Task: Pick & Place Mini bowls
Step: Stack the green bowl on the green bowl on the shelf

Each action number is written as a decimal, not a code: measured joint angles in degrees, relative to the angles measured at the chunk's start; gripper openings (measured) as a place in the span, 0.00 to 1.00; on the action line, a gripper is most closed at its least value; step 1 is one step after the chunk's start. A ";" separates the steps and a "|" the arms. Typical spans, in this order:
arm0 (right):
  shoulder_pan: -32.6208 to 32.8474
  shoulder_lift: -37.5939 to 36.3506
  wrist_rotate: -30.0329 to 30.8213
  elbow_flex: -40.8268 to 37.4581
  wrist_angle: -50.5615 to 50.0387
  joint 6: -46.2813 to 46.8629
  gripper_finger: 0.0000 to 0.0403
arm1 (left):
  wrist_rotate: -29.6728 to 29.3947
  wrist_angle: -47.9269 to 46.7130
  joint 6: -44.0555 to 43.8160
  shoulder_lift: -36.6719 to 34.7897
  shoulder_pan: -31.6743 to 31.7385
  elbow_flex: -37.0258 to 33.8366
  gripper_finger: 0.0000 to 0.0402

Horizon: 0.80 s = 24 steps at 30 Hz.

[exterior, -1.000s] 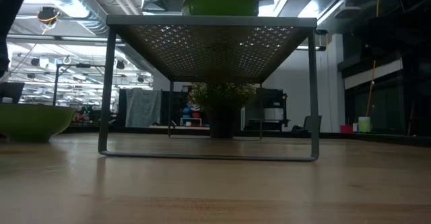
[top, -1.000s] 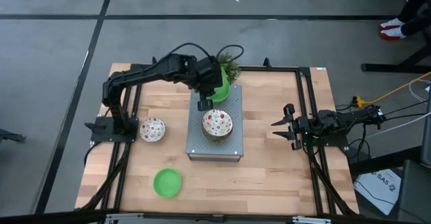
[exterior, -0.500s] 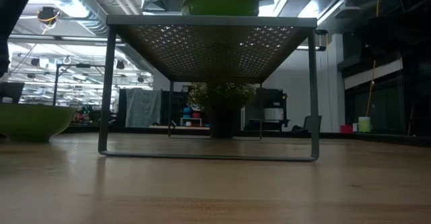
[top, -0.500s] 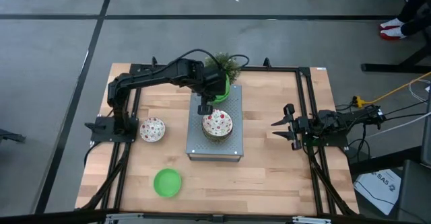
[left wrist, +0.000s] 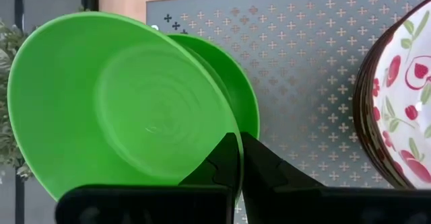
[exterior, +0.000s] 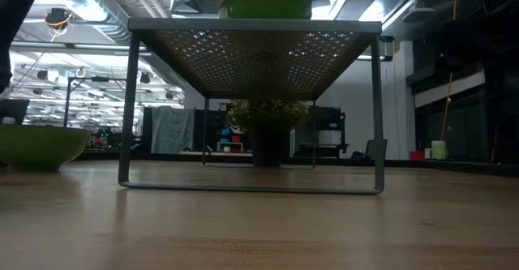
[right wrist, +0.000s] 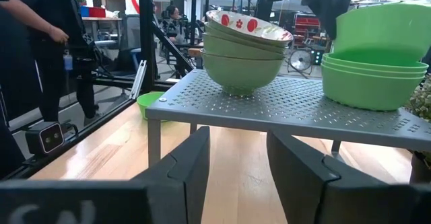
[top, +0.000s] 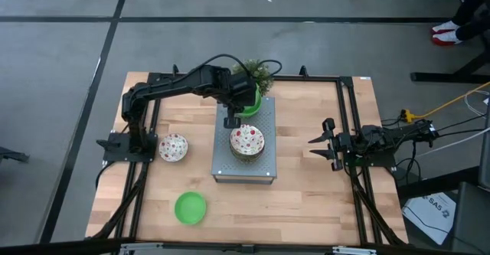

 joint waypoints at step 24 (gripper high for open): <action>0.01 0.00 0.00 0.00 -0.01 0.00 0.36 | -3.51 -0.30 0.15 0.00 0.15 0.00 0.22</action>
